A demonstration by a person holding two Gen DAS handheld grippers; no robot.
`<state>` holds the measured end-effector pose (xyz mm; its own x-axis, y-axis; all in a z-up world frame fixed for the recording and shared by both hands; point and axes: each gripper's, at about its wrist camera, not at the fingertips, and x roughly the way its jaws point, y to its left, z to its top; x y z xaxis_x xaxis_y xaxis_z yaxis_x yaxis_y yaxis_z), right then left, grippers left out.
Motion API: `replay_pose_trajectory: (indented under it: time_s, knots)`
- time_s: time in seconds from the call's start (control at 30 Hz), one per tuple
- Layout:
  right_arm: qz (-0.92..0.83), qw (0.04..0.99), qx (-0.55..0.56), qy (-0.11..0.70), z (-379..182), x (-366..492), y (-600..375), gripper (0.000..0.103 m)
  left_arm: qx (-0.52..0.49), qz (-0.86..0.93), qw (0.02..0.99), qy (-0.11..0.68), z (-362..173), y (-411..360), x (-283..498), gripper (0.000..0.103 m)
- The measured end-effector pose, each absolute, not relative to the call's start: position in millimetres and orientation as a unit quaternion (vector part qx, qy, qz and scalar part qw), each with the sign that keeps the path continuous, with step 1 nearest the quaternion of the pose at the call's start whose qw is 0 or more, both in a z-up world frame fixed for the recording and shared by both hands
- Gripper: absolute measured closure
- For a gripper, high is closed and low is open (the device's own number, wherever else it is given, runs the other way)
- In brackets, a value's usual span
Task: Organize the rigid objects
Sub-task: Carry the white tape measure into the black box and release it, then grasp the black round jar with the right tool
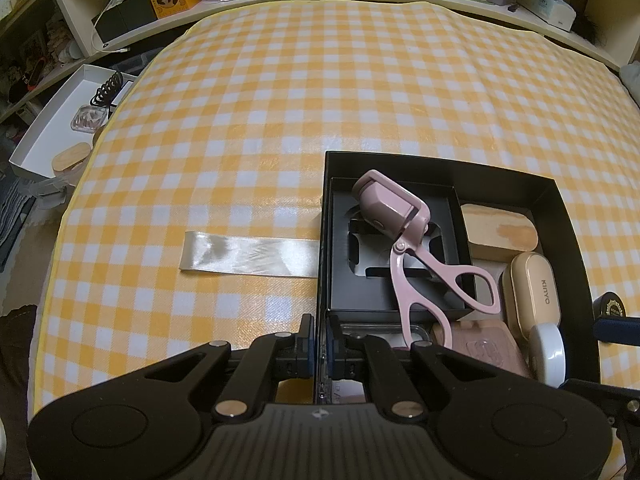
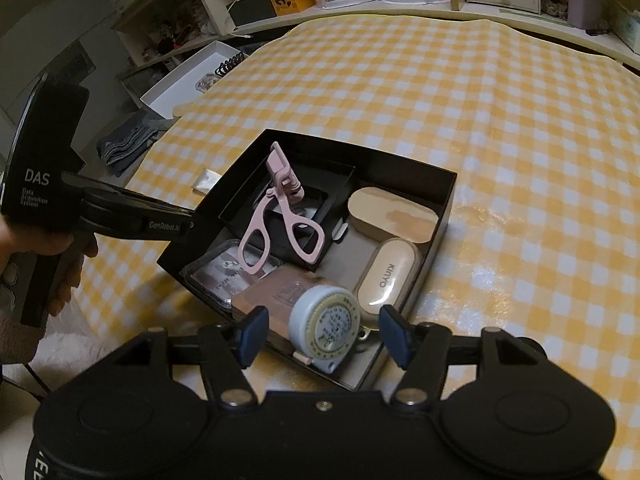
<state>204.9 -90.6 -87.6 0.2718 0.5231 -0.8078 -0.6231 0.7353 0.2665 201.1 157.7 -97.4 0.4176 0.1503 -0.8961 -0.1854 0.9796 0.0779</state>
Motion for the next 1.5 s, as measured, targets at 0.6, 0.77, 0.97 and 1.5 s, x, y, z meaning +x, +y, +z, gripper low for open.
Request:
replay_pose_trajectory:
  time_s: [0.6, 0.77, 0.97, 1.5]
  knots:
    - [0.360, 0.795, -0.053, 0.486, -86, 203, -91, 0.033, -0.017, 0.100, 0.841, 0.531, -97, 157, 201, 0.095]
    - [0.387, 0.802, -0.029, 0.453, -66, 198, -97, 0.026, -0.017, 0.100, 0.841, 0.531, -97, 157, 201, 0.095]
    - [0.395, 0.833, -0.004, 0.387, -38, 194, -113, 0.003, -0.017, 0.100, 0.841, 0.531, -97, 157, 201, 0.095]
    - [0.270, 0.882, -0.045, 0.384, -48, 241, -178, 0.000, -0.017, 0.101, 0.841, 0.531, -97, 157, 201, 0.096]
